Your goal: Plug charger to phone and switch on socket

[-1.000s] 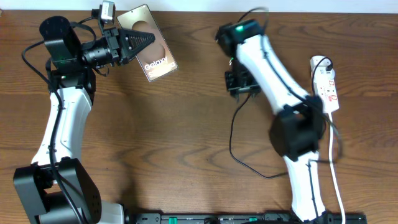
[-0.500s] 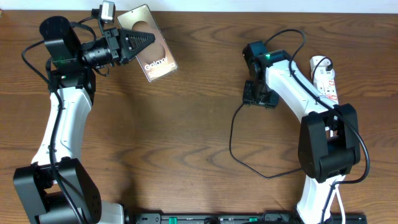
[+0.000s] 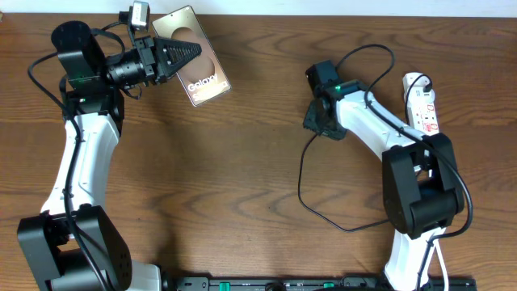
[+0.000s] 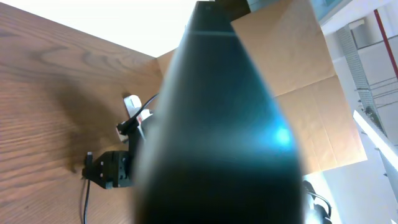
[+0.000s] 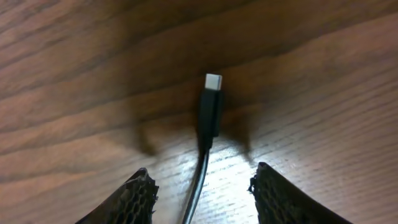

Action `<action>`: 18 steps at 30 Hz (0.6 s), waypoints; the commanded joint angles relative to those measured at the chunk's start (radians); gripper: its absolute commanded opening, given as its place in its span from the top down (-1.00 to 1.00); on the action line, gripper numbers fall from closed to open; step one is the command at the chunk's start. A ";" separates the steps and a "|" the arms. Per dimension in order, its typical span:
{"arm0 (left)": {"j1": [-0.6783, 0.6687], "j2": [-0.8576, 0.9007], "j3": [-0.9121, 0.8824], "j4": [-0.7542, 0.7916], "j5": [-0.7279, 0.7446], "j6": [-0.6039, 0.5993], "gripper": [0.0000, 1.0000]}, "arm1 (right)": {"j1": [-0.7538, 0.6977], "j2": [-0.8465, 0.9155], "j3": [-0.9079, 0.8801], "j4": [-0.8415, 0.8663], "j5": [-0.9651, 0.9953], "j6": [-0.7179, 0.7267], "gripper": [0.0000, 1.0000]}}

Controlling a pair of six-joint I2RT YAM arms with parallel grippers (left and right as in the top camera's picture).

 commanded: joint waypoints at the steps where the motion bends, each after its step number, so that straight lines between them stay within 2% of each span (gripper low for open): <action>1: 0.003 -0.008 0.024 0.011 0.017 0.011 0.85 | -0.004 0.021 -0.018 0.006 0.037 0.090 0.09; 8: 0.003 -0.008 0.024 0.011 0.017 0.018 0.85 | -0.017 0.024 -0.018 0.024 0.033 0.098 0.17; 13: 0.003 -0.008 0.024 0.011 0.018 0.018 0.85 | -0.017 0.026 -0.018 -0.052 0.021 0.089 0.59; 16: 0.003 -0.008 0.024 0.011 0.021 0.018 0.85 | -0.017 0.026 -0.018 -0.152 0.002 0.028 0.67; 17: 0.003 -0.008 0.024 0.011 0.021 0.018 0.85 | -0.018 0.026 -0.018 -0.175 0.002 0.019 0.65; 18: 0.003 -0.008 0.024 0.011 0.020 0.018 0.85 | -0.020 0.026 -0.018 -0.218 0.002 0.018 0.44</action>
